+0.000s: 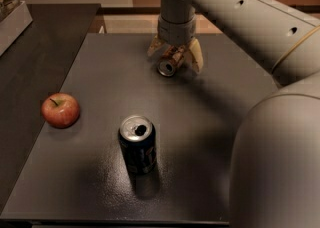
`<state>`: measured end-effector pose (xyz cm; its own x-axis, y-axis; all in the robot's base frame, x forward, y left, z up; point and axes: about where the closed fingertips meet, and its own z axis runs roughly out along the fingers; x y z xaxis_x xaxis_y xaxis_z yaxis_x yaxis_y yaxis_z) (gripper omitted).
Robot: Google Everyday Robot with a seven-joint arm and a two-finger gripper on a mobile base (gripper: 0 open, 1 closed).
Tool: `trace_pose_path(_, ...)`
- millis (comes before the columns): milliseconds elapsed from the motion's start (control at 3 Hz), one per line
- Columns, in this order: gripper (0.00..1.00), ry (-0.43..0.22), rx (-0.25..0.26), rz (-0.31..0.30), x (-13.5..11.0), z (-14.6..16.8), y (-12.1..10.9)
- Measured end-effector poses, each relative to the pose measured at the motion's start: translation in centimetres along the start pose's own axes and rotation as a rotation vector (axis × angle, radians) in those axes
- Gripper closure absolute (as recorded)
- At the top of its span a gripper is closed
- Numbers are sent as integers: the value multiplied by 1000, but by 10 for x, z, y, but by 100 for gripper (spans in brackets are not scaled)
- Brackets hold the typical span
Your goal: Place orange can upright
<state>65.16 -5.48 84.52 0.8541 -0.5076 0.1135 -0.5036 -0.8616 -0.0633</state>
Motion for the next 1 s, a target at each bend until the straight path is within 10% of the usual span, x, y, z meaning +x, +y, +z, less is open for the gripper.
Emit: trace_pose_path(1000, 87, -81, 54, 119, 6, -13, -4)
